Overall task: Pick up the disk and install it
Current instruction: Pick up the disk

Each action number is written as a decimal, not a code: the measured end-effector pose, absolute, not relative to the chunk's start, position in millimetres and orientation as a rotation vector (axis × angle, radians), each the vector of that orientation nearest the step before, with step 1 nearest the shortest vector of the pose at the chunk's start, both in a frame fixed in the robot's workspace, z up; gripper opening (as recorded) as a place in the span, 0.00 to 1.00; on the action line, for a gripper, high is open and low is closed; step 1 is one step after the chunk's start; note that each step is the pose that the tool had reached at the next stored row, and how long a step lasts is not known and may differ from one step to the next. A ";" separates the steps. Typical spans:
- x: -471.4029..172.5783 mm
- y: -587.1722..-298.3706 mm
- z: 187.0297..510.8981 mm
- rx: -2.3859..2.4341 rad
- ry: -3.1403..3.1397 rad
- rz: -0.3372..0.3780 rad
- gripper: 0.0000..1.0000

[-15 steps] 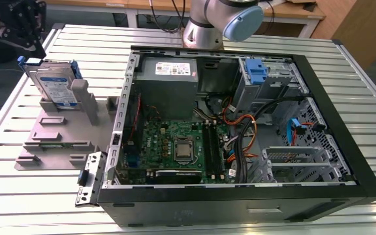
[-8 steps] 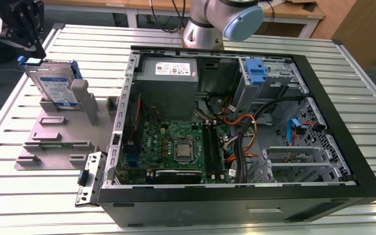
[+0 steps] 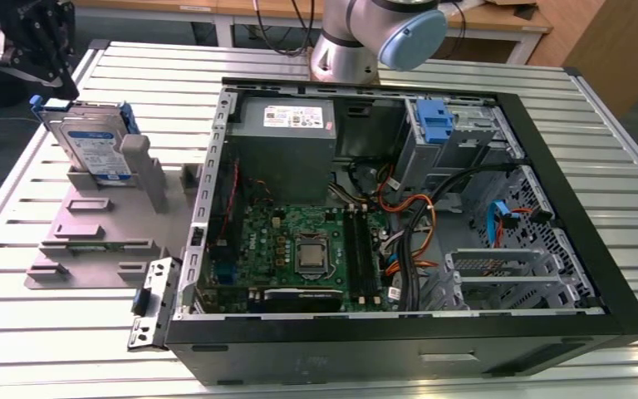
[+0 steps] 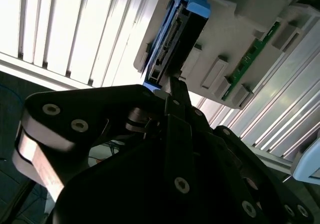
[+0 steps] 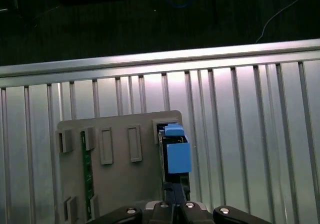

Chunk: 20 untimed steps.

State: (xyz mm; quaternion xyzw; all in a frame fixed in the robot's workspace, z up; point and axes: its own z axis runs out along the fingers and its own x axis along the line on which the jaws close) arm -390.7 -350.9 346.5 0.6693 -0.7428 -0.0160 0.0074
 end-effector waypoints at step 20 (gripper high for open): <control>-386.7 -351.1 336.5 2.025 -2.401 -0.038 0.11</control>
